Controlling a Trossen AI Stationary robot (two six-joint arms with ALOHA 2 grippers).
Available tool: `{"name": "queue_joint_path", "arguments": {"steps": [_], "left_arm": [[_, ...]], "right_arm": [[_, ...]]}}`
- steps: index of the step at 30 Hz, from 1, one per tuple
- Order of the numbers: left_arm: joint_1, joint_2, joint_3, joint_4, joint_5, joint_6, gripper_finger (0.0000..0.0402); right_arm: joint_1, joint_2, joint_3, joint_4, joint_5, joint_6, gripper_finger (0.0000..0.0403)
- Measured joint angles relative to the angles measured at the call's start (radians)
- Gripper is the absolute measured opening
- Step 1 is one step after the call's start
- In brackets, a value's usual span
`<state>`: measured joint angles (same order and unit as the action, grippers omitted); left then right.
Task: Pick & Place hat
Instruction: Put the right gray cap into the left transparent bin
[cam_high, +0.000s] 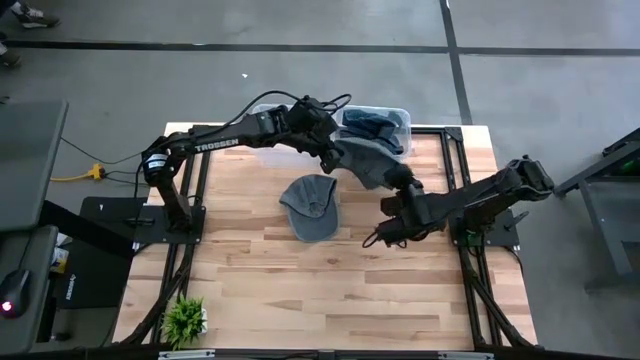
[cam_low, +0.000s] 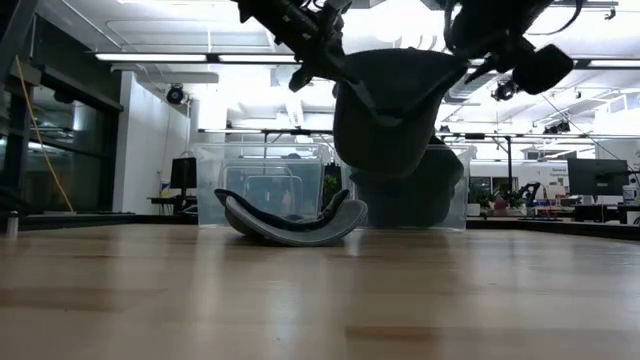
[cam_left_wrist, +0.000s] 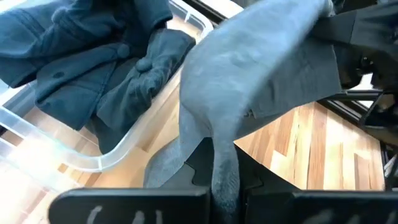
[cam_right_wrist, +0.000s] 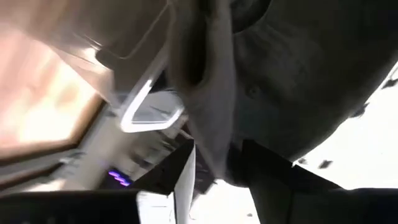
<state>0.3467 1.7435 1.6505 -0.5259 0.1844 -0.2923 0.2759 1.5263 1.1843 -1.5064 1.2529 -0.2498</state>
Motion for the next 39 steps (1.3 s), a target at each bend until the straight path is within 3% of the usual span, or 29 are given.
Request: {"name": "queue_joint_path", "arguments": {"steps": [5, 13, 20, 28, 34, 39], "left_arm": [[0.0, 0.0, 0.051, -0.035, 0.0, 0.021, 0.0004], [-0.009, -0.001, 0.125, -0.081, -0.006, 0.029, 0.0004], [-0.009, -0.002, 0.152, -0.111, -0.039, 0.034, 0.0004], [-0.006, -0.002, 0.152, -0.112, -0.083, 0.034, 0.0004], [-0.007, -0.002, 0.152, -0.11, -0.071, 0.034, 0.0004], [-0.007, -0.002, 0.159, -0.112, -0.063, 0.037, 0.0003]], "right_arm": [[0.002, -0.075, 0.0, -0.042, -0.115, 0.126, 0.0149], [0.029, -0.22, 0.0, -0.061, -0.214, 0.263, 0.0162], [0.093, -0.326, 0.0, -0.038, -0.194, 0.29, 0.0163], [0.183, -0.37, 0.0, 0.084, -0.245, 0.134, 0.0163], [0.227, -0.37, 0.002, 0.206, -0.148, 0.09, 0.0164], [0.236, -0.37, 0.08, 0.341, -0.126, 0.142, 0.017]]}}
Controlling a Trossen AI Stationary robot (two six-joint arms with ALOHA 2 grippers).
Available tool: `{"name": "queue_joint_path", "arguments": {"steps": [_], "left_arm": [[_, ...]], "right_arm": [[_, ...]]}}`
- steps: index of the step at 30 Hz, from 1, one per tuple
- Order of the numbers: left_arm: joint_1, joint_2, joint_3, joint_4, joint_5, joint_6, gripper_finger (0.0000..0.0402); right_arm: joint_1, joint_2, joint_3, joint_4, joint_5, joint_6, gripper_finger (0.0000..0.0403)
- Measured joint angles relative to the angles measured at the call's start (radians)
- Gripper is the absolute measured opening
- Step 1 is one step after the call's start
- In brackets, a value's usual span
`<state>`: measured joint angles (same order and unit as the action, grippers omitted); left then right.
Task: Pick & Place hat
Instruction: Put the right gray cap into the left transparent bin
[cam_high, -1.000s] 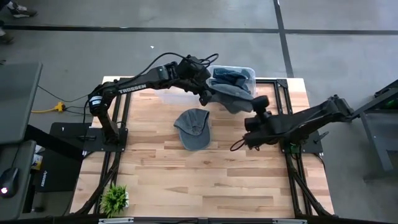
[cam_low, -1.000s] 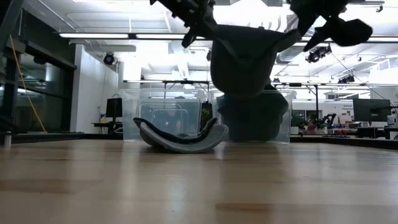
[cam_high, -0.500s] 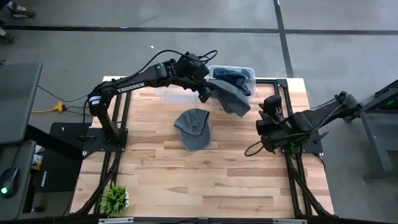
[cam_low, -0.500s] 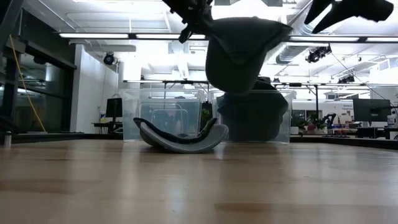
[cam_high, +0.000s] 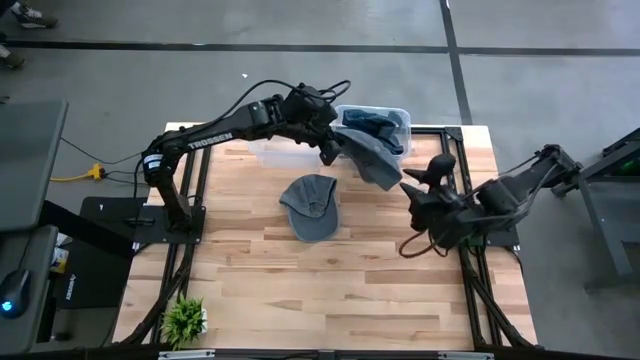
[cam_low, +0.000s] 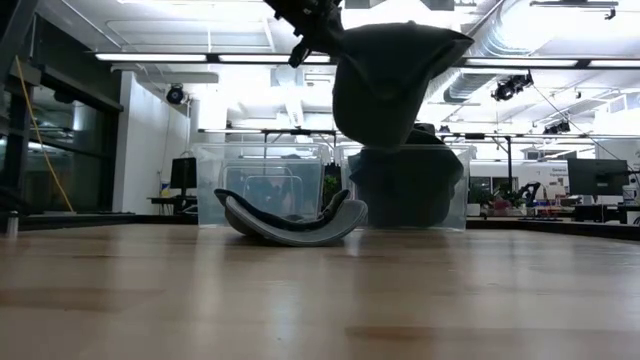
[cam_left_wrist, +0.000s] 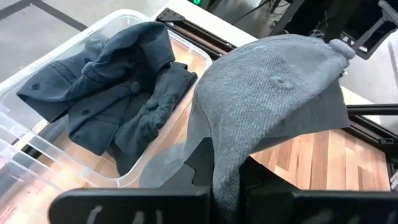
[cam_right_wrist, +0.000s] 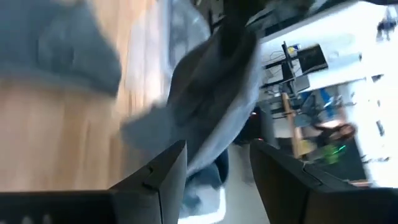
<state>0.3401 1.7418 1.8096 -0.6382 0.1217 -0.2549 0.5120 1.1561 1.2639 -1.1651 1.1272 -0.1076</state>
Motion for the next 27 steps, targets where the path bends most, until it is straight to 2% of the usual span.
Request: {"name": "queue_joint_path", "arguments": {"steps": [4, 7, 11, 15, 18, 27], "left_arm": [[-0.003, 0.001, 0.075, -0.047, -0.001, 0.023, 0.0003], [-0.015, 0.0, 0.141, -0.098, -0.012, 0.045, 0.0003], [-0.043, -0.001, 0.201, -0.138, -0.081, 0.074, 0.0003], [-0.07, 0.0, 0.22, -0.157, -0.158, 0.1, 0.0003], [-0.075, 0.0, 0.227, -0.156, -0.179, 0.117, 0.0003], [-0.073, 0.0, 0.227, -0.174, -0.213, 0.142, 0.0003]], "right_arm": [[-0.001, 0.001, 0.091, 0.11, -0.014, 0.055, 0.0174], [-0.02, 0.0, 0.149, 0.195, -0.105, 0.059, 0.0174], [-0.078, 0.001, 0.181, 0.301, -0.229, 0.044, 0.0175], [-0.129, 0.019, 0.181, 0.395, -0.255, -0.038, 0.0175], [-0.15, 0.055, 0.181, 0.434, -0.227, -0.112, 0.0175], [-0.162, 0.196, 0.181, 0.438, 0.028, -0.227, 0.0175]]}}
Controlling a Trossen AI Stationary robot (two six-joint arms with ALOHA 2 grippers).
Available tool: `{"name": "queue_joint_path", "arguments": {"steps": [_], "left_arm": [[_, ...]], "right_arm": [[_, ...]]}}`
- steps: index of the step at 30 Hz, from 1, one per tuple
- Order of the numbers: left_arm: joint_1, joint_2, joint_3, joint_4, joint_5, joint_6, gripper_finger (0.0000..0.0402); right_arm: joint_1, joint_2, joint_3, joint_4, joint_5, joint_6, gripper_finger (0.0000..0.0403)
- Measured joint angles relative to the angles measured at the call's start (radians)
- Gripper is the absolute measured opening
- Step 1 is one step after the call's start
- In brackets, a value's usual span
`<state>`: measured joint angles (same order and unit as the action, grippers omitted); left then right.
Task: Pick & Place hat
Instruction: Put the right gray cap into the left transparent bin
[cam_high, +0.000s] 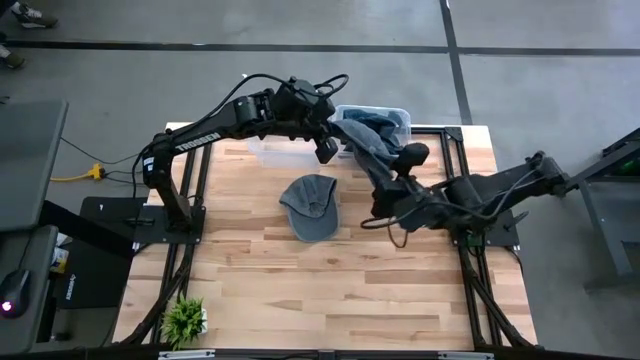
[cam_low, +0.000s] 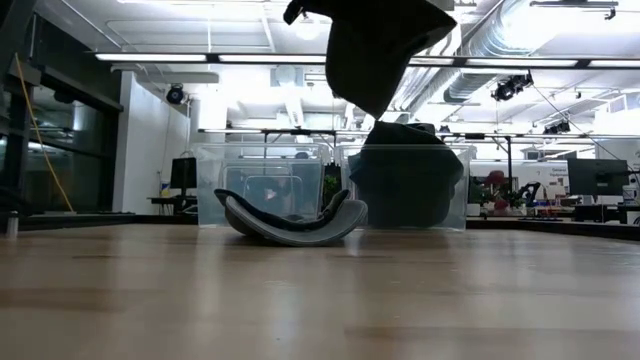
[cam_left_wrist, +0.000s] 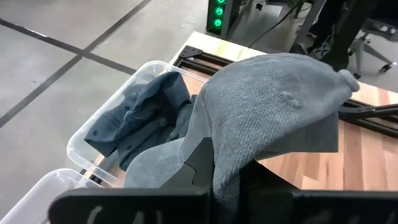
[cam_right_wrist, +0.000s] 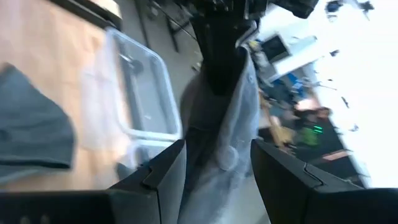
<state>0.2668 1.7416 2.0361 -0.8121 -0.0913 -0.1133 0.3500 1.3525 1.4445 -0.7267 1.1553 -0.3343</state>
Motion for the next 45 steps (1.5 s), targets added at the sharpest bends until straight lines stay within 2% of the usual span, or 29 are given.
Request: {"name": "queue_joint_path", "arguments": {"steps": [4, 9, 15, 18, 21, 26, 31, 35, 40, 45], "left_arm": [[0.0, 0.0, 0.0, -0.001, -0.003, 0.004, 0.0003], [0.0, 0.0, 0.0, -0.01, -0.003, 0.01, 0.0003], [0.0, 0.0, 0.0, -0.028, -0.009, 0.033, 0.0003], [0.001, 0.0, 0.0, -0.017, -0.009, 0.04, 0.0003], [0.001, 0.0, 0.0, -0.02, -0.009, 0.041, 0.0003], [0.001, 0.0, 0.0, -0.042, -0.022, 0.046, 0.0003], [0.001, 0.0, 0.0, -0.065, -0.058, 0.057, 0.0003], [0.001, 0.0, 0.0, -0.082, -0.067, 0.057, 0.0003], [0.001, 0.0, 0.0, -0.089, -0.098, 0.076, 0.0003], [0.001, -0.04, 0.0, -0.123, -0.109, 0.086, 0.0003]], "right_arm": [[-0.013, 0.043, 0.0, 0.0, 0.093, -0.006, 0.0175], [-0.048, 0.063, 0.0, 0.015, 0.119, 0.015, 0.0193], [-0.104, 0.063, 0.0, 0.06, 0.081, 0.061, 0.0261], [-0.156, 0.063, 0.0, 0.06, -0.043, 0.122, 0.0288], [-0.206, 0.063, 0.0, 0.054, -0.127, 0.152, 0.0299], [-0.261, 0.062, 0.0, 0.055, -0.116, 0.154, 0.0294], [-0.293, 0.062, 0.0, 0.055, -0.114, 0.134, 0.0266], [-0.298, 0.062, 0.0, 0.057, -0.151, 0.097, 0.0223], [-0.3, 0.059, 0.0, 0.092, -0.263, 0.083, 0.0149], [-0.322, 0.058, 0.0, 0.17, -0.304, -0.022, 0.0051]]}}
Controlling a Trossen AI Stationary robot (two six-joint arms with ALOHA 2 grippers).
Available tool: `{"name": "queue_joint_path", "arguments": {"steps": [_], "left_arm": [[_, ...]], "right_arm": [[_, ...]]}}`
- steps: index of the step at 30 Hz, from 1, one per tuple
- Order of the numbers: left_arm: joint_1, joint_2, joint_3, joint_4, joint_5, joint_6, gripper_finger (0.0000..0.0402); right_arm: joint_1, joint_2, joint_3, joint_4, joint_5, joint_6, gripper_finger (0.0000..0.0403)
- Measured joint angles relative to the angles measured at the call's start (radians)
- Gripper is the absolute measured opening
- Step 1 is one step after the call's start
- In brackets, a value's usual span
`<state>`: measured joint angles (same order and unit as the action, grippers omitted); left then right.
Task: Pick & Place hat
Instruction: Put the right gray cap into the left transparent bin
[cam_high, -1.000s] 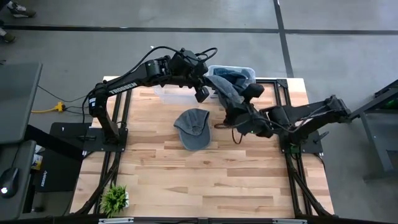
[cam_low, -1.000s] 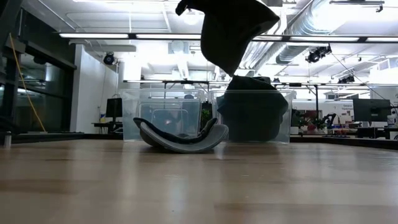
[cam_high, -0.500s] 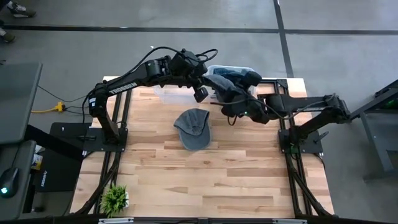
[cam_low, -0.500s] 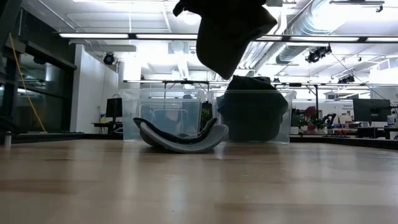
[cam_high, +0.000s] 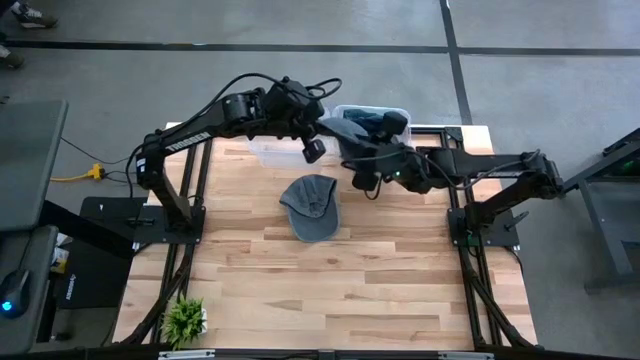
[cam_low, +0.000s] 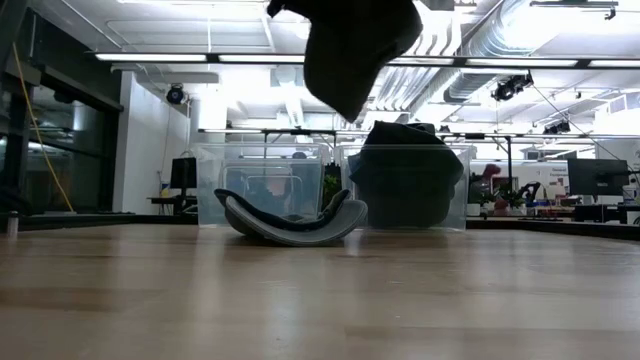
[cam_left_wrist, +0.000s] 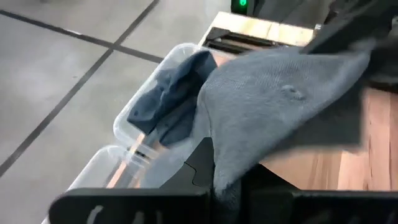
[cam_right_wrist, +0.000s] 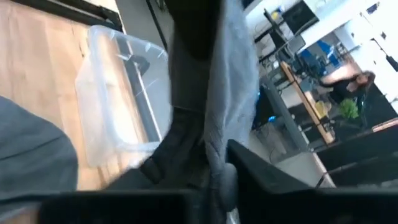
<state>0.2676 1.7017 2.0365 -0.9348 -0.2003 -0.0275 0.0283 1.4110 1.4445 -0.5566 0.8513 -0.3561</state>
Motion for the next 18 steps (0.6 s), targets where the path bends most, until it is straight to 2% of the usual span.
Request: {"name": "queue_joint_path", "arguments": {"steps": [1, 3, 6, 12, 18], "left_arm": [[0.0, -0.01, -0.001, -0.02, 0.0, 0.001, 0.0003], [0.0, -0.02, -0.001, -0.033, -0.021, 0.006, 0.0003], [0.0, -0.038, -0.002, -0.055, -0.031, 0.021, 0.0003], [0.0, -0.058, -0.002, -0.12, -0.103, 0.032, 0.0025], [0.0, -0.063, 0.0, -0.147, -0.15, 0.051, 0.0036]], "right_arm": [[-0.006, 0.0, 0.0, 0.017, -0.014, -0.024, 0.0029], [-0.022, -0.001, 0.0, 0.058, -0.055, -0.069, 0.0015], [-0.051, 0.0, 0.022, 0.075, -0.124, -0.078, 0.0016], [-0.128, 0.002, 0.096, 0.08, -0.36, -0.066, 0.0013], [-0.189, 0.003, 0.126, 0.094, -0.505, -0.075, 0.0012]]}}
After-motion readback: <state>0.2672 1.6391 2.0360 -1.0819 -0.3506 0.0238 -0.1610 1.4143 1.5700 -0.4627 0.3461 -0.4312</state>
